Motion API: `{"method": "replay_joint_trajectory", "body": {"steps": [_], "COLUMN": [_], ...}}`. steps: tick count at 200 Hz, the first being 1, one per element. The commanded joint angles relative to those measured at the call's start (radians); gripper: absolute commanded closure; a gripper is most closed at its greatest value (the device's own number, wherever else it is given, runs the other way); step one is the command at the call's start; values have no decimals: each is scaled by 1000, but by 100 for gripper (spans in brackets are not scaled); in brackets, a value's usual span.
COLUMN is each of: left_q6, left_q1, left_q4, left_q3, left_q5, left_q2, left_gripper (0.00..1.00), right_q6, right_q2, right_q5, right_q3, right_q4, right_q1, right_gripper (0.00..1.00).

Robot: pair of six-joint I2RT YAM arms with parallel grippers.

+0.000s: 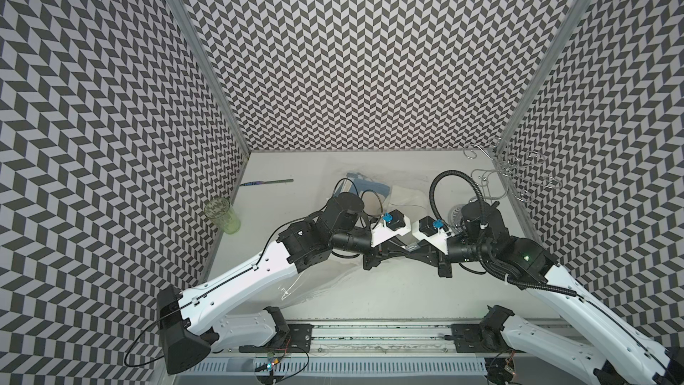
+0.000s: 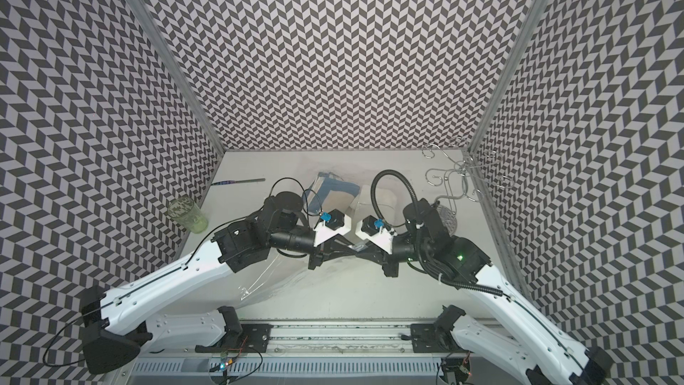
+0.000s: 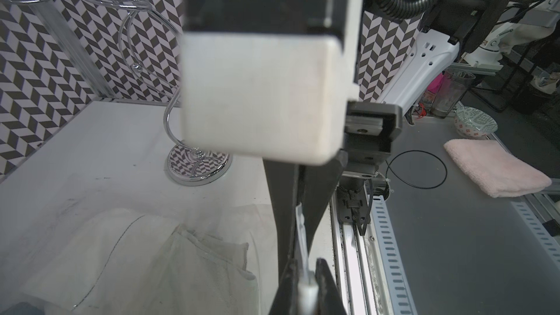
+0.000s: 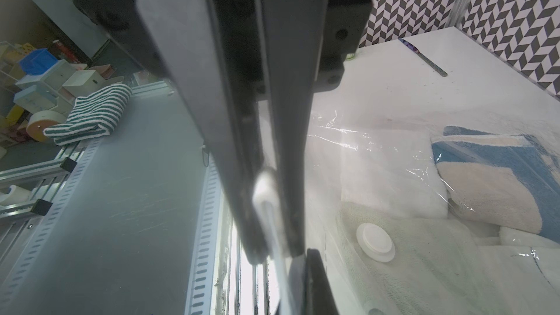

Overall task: Place the folded towel into the vacuum bag
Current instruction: Close the vacuum bag at the center of the board.

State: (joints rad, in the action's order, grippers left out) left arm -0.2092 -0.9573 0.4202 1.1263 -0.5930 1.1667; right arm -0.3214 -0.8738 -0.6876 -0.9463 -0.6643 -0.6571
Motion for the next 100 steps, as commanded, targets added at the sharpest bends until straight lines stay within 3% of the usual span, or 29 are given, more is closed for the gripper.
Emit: {"method": "replay_joint_trajectory", "body": {"steps": [1,36,100], "left_q6": [-9,-41,-28], "left_q1": [-3,-2,-3], "left_q4": [84,173,220], "left_q3": [-64,-99,-112], "left_q5": [41,133,186], "left_q2": [-42,-67,-85], "left_gripper": [100,100,100], "right_q6": [47,57,101], "right_q2": [64,82,100], "right_q5": [1,-33,-2], "right_q3": [-5,-7,-59], "right_q4": [105,101,137], "right_q1": [58,110,197], "right_gripper": [100,100,100]}}
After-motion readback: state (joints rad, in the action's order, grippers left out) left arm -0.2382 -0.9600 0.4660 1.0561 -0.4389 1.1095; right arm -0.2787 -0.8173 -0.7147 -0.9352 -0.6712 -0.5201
